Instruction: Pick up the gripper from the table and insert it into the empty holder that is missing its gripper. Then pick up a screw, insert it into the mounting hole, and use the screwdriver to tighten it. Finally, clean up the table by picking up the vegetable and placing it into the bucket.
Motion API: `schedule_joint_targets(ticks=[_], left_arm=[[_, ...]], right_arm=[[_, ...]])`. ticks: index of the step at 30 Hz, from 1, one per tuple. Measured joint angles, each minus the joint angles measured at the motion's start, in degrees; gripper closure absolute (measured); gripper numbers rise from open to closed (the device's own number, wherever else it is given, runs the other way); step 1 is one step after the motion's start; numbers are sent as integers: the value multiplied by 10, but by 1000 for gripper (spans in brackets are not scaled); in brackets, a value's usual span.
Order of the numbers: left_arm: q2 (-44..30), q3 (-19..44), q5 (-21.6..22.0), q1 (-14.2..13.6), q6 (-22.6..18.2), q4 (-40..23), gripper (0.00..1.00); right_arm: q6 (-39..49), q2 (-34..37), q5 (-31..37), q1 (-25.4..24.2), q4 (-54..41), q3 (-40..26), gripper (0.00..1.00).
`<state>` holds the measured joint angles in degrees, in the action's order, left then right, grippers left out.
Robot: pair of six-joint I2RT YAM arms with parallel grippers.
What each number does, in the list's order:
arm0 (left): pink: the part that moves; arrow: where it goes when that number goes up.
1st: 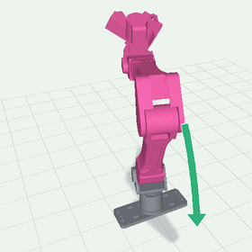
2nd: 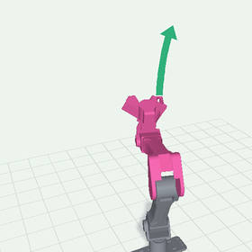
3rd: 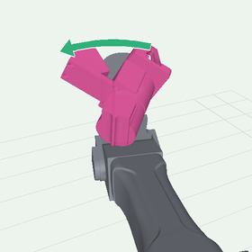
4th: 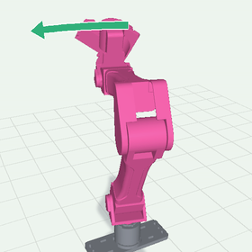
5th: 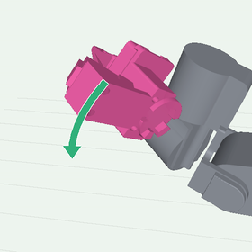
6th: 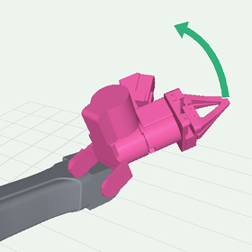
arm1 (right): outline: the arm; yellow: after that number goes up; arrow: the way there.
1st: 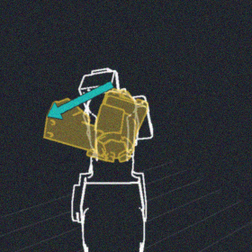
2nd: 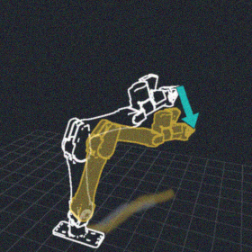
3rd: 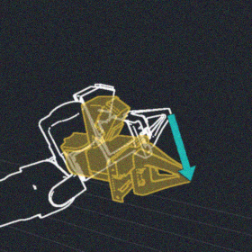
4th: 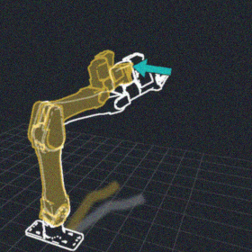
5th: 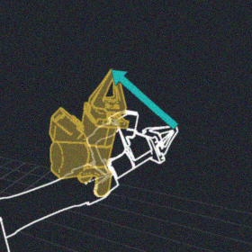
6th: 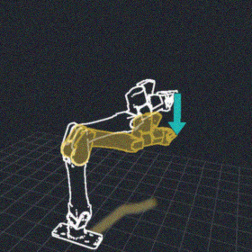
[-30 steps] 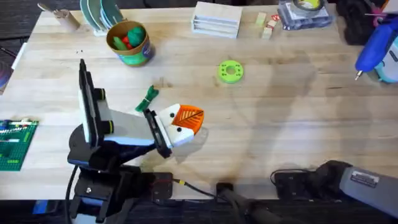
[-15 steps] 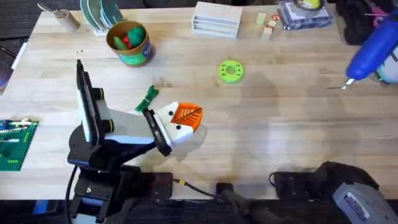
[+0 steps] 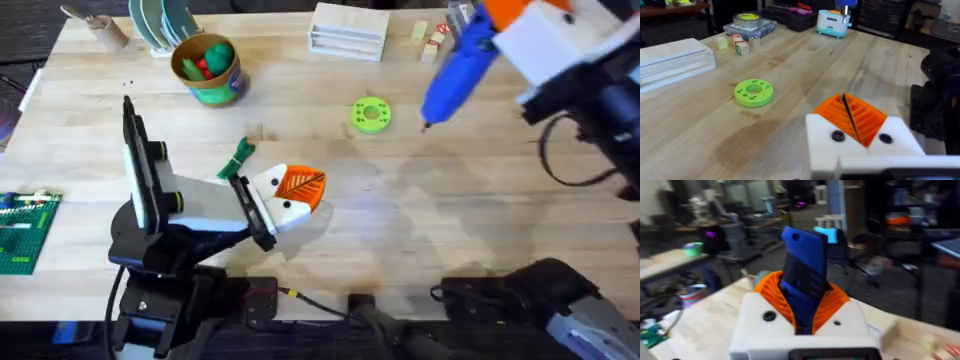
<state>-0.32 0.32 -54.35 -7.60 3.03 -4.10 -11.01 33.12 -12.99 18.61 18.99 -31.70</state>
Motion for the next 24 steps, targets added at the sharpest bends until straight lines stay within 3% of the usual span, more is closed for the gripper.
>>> schedule_joint_targets(ticks=[11,18,24], left_arm=[[0,0,1,0,0,0,989],[0,0,1,0,0,0,989],[0,0,1,0,0,0,989]], right_arm=[[-6,198,-2,185,314,2,873],[-6,303,-4,258,451,2,880],[-6,357,-5,312,504,2,887]])
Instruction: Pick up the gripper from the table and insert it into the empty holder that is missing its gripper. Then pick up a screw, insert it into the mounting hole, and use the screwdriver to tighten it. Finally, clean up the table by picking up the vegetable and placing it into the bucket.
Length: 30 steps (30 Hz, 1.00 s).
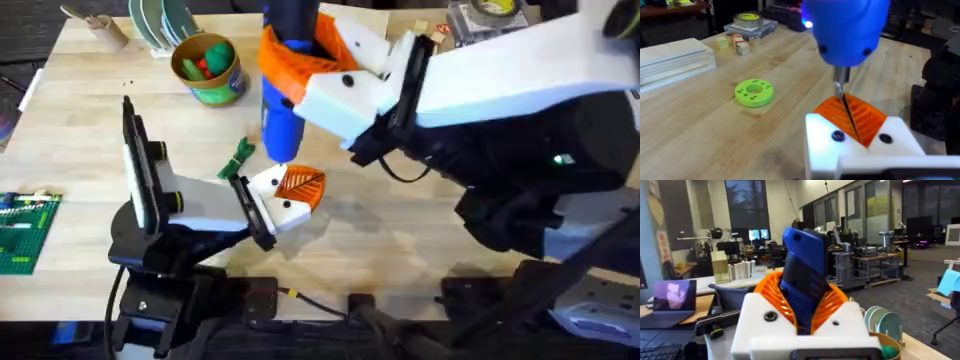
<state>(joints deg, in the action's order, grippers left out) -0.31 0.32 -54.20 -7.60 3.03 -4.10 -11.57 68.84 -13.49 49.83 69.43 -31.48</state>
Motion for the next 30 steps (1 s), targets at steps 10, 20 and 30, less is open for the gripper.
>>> schedule_joint_targets(ticks=[10,20,30], left_arm=[[0,0,0,0,0,0,989],[0,0,0,0,0,0,989],[0,0,0,0,0,0,989]], right_arm=[[-2,8,-1,25,2,0,894],[-9,33,-1,26,4,0,899],[0,43,0,26,5,0,904]])
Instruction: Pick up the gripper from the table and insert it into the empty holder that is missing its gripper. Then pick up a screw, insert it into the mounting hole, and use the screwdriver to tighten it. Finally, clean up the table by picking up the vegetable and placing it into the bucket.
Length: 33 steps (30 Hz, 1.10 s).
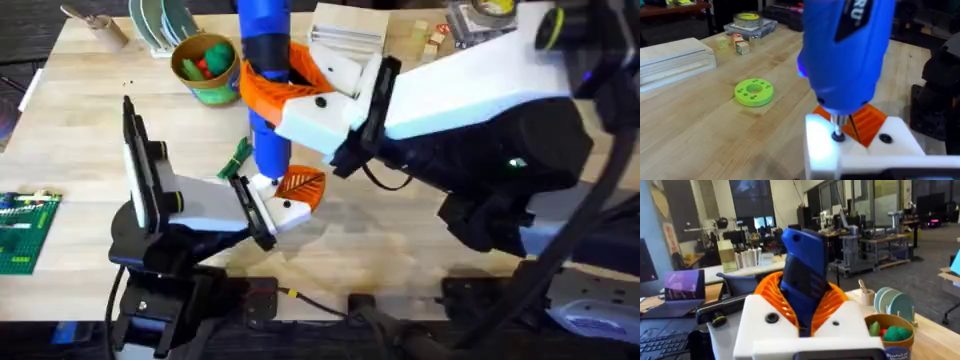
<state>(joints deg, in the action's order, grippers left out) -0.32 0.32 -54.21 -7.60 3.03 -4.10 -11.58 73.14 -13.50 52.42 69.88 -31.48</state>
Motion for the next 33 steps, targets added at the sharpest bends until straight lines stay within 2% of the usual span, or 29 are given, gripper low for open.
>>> schedule_joint_targets(ticks=[12,19,24,28,33], left_arm=[[0,0,0,0,0,-1,989],[0,0,0,0,0,0,989],[0,0,0,0,0,0,989],[0,0,0,0,0,0,989],[0,0,0,0,0,0,989]], right_arm=[[5,12,3,0,13,0,910],[10,18,0,-7,116,0,914],[33,-3,-12,-25,124,0,918],[91,-6,-14,-64,91,0,919],[244,-5,-12,-143,-65,-3,921]])
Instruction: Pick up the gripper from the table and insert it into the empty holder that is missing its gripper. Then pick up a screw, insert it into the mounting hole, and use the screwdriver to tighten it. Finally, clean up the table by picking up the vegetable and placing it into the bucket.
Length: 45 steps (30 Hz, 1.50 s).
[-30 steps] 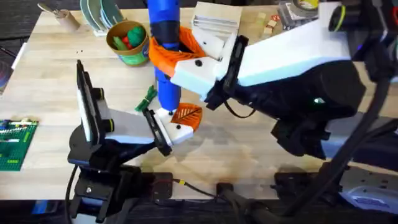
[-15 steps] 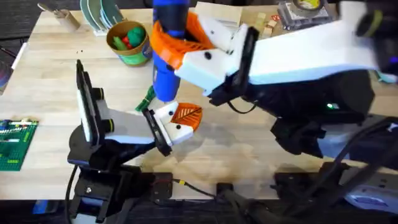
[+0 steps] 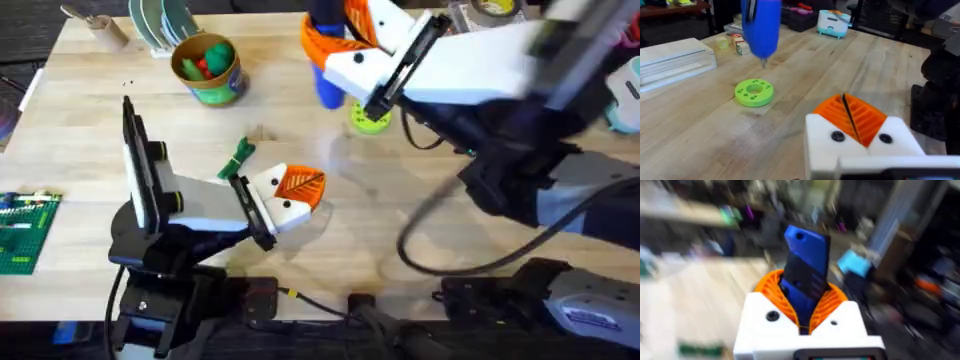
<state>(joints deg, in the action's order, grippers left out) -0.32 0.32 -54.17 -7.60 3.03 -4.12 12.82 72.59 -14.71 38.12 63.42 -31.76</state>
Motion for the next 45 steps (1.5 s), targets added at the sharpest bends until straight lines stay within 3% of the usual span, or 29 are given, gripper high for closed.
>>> schedule_joint_targets(ticks=[4,7,18,24,29,30,35,36,45], left_arm=[[0,0,0,0,0,0,989],[0,0,0,0,0,0,989],[0,0,0,0,0,0,989],[0,0,0,0,0,0,989],[0,0,0,0,0,0,989],[0,0,0,0,0,0,989],[0,0,0,0,0,0,989],[0,0,0,0,0,0,989],[0,0,0,0,0,0,989]], right_arm=[[156,2,44,-66,-218,-15,923],[265,14,93,-107,-302,-23,924],[534,104,179,-199,-369,-44,928],[603,203,241,-215,-374,-44,929],[629,240,266,-215,-368,-51,928],[629,243,268,-215,-369,-53,894],[633,237,272,-213,-388,-77,138],[637,233,274,-213,-394,-83,46],[583,232,299,-203,-409,-90,12]])
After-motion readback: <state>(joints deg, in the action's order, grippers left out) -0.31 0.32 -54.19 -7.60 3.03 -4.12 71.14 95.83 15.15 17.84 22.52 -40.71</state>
